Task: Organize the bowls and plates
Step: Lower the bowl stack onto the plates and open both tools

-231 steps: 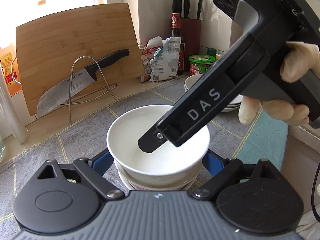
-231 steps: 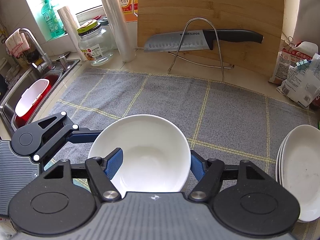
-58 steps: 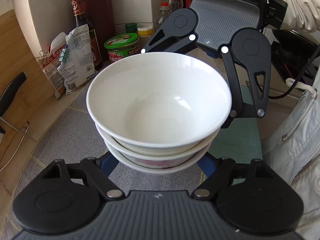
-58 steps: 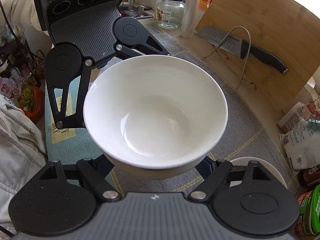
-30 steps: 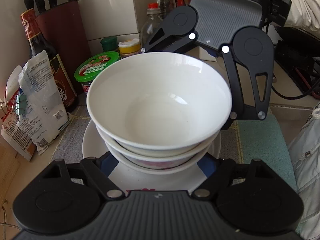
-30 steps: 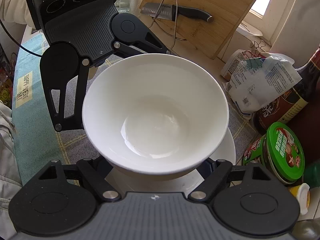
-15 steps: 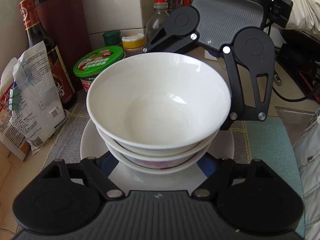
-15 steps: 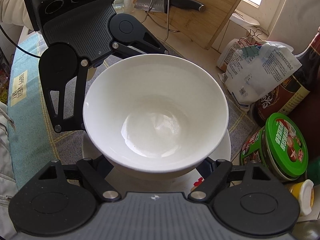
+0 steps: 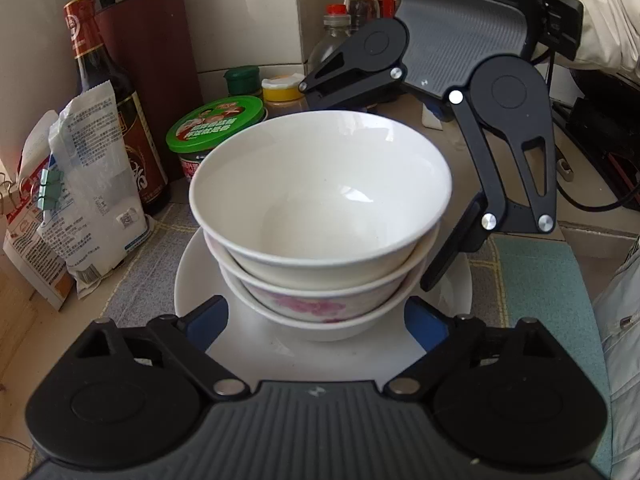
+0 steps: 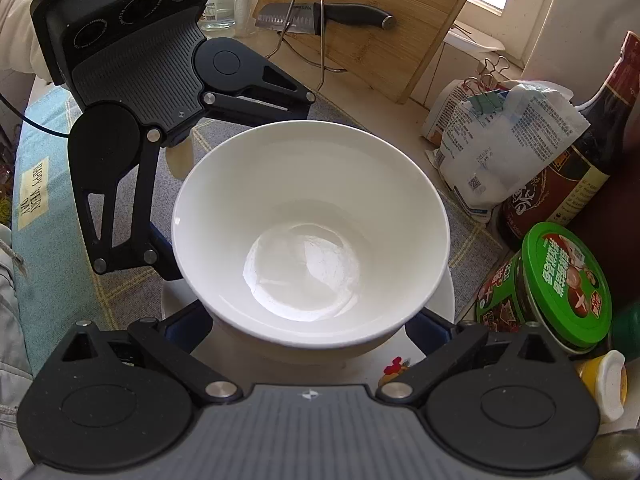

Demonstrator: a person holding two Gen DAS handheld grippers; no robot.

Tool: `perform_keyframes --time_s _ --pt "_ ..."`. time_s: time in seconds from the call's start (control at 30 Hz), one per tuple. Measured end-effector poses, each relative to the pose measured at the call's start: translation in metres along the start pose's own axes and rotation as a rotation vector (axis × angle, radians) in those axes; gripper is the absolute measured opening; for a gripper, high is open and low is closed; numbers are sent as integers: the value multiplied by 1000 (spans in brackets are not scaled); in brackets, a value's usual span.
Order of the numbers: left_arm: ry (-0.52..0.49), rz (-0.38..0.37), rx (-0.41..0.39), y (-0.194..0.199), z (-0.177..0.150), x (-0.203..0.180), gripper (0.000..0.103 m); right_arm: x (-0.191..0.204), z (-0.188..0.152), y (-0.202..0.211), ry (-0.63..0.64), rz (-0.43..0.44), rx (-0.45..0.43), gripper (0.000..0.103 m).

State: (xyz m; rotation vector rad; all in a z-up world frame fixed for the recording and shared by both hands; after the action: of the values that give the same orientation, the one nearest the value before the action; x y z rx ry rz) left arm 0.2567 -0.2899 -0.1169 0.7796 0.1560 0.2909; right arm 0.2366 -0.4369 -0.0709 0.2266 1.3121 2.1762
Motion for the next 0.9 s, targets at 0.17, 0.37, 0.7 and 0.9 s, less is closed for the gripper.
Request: perform_keyframes --time_s 0.17,0.37,0.7,0.9 --pt "33 78 -30 18 -13 -2 97 3 -7 5 -22 -27 2 103" --pt "130 166 -123 56 -21 -15 101 8 -15 21 -80 -66 15 103" --pt "247 307 -359 105 -32 -36 102 49 0 48 -368 -266 67 103" --pt "429 427 -311 128 -44 -45 102 78 11 62 -707 -476 103 103"
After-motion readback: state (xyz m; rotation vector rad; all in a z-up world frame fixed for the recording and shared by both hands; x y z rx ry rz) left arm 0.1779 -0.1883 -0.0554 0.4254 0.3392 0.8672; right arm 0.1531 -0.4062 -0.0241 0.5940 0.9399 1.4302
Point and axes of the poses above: each gripper's, at about its wrist camera, not at the fingertips, and y roughly against the way its jaws point, x to its left, z to its top, the point moved 2 cm from there along -y, roughly the way its jaws point, and after that the axes turned 10 degrees about y, right-handed, at the moved point
